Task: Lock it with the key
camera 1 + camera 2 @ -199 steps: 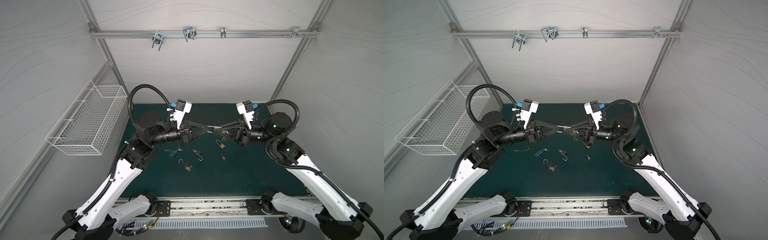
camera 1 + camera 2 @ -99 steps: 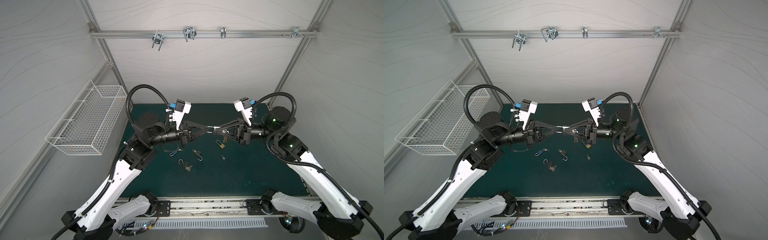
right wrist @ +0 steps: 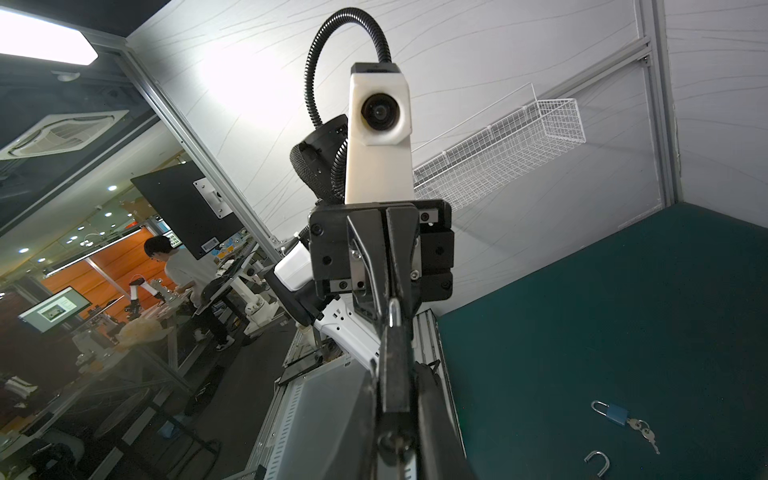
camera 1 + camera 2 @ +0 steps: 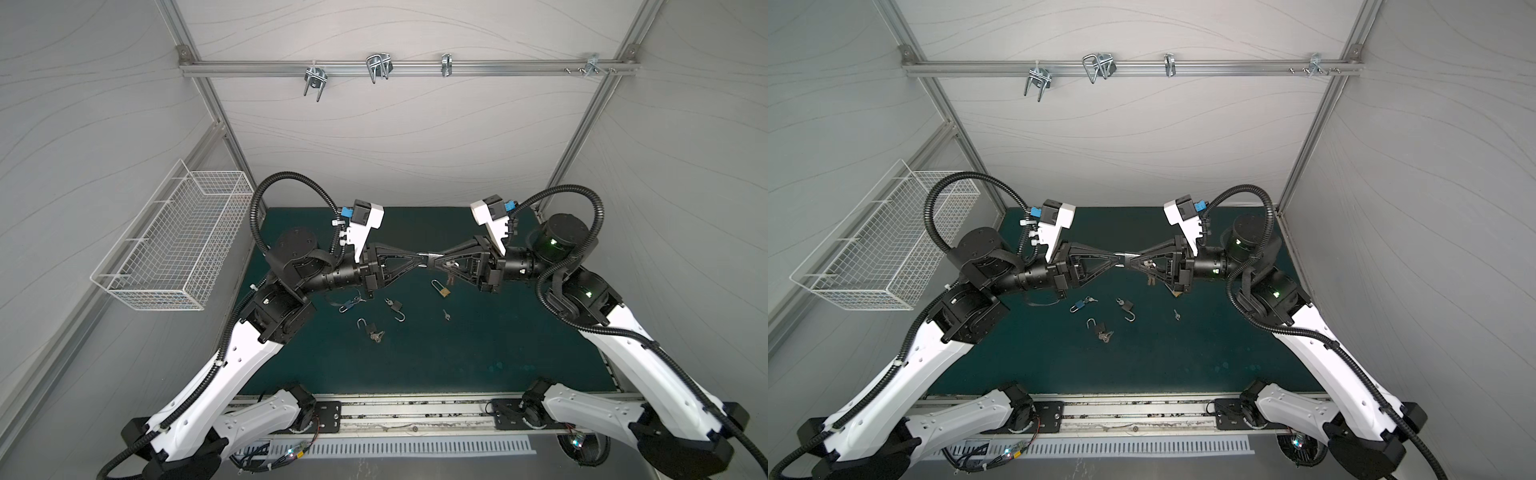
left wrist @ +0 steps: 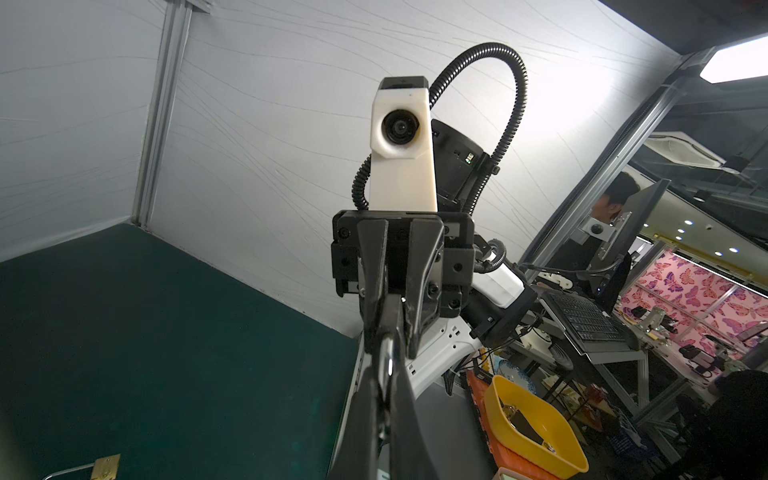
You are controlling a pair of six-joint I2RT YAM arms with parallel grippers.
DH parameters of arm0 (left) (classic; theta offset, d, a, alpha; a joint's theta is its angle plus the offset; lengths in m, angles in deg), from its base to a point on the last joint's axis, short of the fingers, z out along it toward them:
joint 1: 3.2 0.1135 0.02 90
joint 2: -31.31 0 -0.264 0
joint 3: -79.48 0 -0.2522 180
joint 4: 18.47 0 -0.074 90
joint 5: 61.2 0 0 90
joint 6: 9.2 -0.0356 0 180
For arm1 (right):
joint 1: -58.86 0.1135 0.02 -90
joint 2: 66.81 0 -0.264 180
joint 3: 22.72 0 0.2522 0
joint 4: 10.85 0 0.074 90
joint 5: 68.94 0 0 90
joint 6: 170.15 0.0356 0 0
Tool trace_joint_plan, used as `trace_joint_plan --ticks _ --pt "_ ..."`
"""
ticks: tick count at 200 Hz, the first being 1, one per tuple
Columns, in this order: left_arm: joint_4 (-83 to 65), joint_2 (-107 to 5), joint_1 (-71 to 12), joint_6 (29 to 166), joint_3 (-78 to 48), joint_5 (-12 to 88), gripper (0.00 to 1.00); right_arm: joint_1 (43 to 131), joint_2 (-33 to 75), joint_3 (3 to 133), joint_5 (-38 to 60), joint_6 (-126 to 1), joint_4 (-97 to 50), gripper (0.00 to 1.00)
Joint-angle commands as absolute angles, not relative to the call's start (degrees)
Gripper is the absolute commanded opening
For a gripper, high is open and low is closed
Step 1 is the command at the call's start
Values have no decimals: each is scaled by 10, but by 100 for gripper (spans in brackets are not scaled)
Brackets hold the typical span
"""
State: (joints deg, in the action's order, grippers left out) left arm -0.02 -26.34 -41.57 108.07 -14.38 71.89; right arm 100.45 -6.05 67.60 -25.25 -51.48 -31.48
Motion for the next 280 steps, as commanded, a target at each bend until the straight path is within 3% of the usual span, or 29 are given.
trace_joint_plan --ticks 1,51,108,110,119,128,143,150,179,224,280 --pt "-15 -290 -447 1072 -154 736 0 1021 -39 684 -243 -501 -287 0" --pt "15 -342 -526 1039 -161 715 0 1050 -8 717 -240 -507 -275 0" --pt "-2 -248 -369 1088 -178 745 0 998 -74 669 -246 -540 -305 0" --pt "-2 -247 -364 1089 -176 746 0 996 -76 666 -248 -541 -306 2" --pt "0 -243 -354 1090 -172 748 0 991 -81 658 -255 -547 -315 30" --pt "-1 -242 -343 1095 -168 753 0 989 -89 651 -254 -554 -327 50" --pt "-2 -240 -329 1101 -164 758 0 986 -107 635 -221 -572 -353 71" --pt "-4 -238 -324 1104 -164 759 0 983 -117 625 -197 -579 -369 74" --pt "-10 -237 -310 1110 -165 767 0 956 -146 586 -112 -570 -403 73" --pt "-41 -248 -309 1141 -169 787 0 934 -116 580 -278 -515 -285 72" --pt "-59 -250 -309 1157 -179 801 0 959 -69 618 -285 -518 -263 54"
